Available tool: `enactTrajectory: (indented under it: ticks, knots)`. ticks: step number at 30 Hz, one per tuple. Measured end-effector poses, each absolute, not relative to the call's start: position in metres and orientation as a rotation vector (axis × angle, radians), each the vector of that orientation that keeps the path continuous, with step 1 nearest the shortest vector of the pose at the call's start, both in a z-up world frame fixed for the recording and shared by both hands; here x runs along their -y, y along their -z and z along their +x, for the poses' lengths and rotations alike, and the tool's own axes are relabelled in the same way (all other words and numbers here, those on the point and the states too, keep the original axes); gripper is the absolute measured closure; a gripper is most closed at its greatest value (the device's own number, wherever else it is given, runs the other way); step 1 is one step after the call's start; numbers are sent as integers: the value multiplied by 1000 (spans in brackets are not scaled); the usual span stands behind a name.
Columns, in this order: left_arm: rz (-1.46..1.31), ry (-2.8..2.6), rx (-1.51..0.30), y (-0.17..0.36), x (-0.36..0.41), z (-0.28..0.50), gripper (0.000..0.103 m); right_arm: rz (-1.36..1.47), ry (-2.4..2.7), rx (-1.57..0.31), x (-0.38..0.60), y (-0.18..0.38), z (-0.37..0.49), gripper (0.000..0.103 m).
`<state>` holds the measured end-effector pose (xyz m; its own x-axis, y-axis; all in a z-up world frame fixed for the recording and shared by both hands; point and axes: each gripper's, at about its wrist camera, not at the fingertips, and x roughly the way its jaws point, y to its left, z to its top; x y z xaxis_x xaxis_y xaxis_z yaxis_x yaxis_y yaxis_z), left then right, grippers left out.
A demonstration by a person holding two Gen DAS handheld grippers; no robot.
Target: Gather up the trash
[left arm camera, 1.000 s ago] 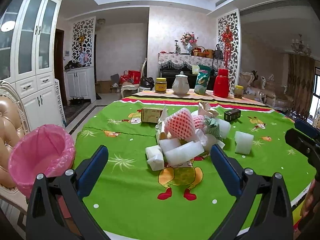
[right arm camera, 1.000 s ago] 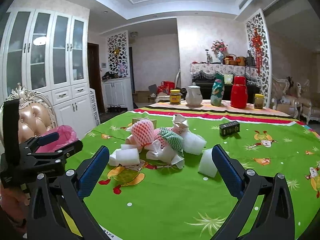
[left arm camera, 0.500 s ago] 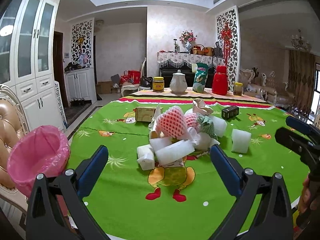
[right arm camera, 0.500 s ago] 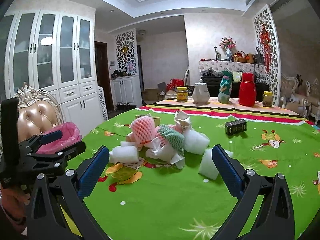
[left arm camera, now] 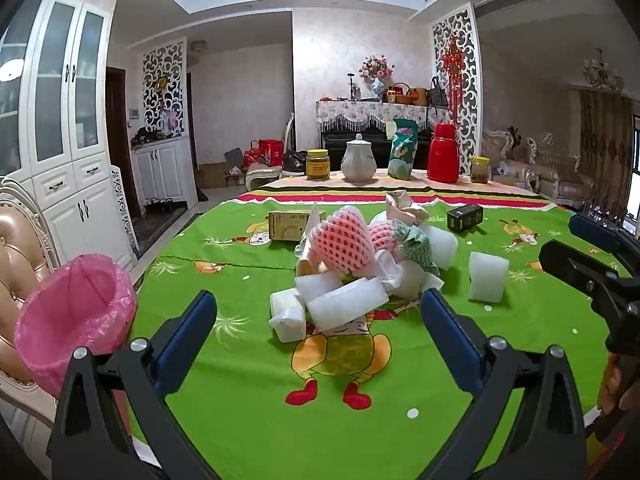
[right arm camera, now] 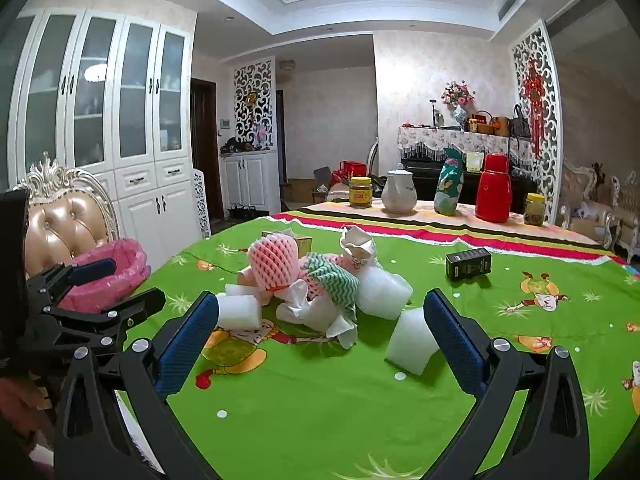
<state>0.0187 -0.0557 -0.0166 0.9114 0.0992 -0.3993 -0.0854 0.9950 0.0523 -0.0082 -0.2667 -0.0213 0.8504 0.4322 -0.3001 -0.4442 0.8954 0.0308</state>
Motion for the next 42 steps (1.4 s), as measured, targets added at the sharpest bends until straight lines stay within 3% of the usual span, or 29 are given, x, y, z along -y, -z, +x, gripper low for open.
enactTrajectory:
  ticks: [42]
  knots:
    - [19, -79, -387, 27, 56, 31, 5, 2, -426, -305, 279, 37, -6, 7]
